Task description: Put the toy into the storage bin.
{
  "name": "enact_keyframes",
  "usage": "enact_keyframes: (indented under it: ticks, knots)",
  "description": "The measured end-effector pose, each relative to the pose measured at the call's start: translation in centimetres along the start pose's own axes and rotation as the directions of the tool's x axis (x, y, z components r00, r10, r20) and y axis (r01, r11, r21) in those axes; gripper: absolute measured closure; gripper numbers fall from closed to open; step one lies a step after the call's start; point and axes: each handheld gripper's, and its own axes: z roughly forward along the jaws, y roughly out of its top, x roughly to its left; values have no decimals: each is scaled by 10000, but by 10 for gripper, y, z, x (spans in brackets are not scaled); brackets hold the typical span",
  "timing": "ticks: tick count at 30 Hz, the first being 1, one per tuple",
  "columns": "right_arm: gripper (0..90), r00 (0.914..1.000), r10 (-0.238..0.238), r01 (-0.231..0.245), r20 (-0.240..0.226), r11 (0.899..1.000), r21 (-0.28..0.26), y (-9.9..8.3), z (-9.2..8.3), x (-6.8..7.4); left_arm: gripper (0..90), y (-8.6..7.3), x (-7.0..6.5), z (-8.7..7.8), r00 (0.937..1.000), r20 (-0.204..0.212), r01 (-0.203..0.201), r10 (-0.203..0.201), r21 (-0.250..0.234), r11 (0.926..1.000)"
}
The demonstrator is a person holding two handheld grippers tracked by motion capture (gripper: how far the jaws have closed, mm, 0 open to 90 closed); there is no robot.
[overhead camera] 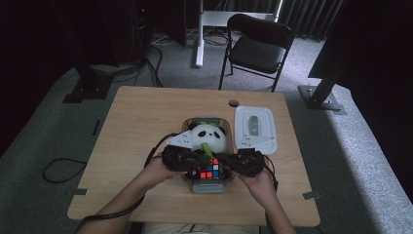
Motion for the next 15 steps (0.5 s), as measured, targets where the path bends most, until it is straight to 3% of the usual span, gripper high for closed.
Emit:
enact_keyframes:
  ticks: [4,7,8,10,14,15]
  knots:
    - [900,9999,-24,26,-118,9997,223,-3,6,0,777,-2,-1,8,9997,245,20,-20,6,10000]
    - [900,10000,3,-3,16,9996,273,-6,7,-1,782,-1,1,11,10000,58,-7,7,70,10000]
    - [900,9999,16,-20,148,9995,300,-8,7,-2,793,-2,2,12,10000,32,74,-74,98,9999]
    - [900,9997,252,-250,-77,9994,243,-12,8,-7,826,-2,3,15,10000,-23,54,-54,275,9996]
    - [900,9994,343,-341,-64,9989,307,-16,9,-9,900,-1,2,19,9998,168,57,-65,480,9988]
    - [900,9994,289,-281,-175,9986,456,-17,11,-8,900,0,0,23,9997,242,-66,48,748,9972]
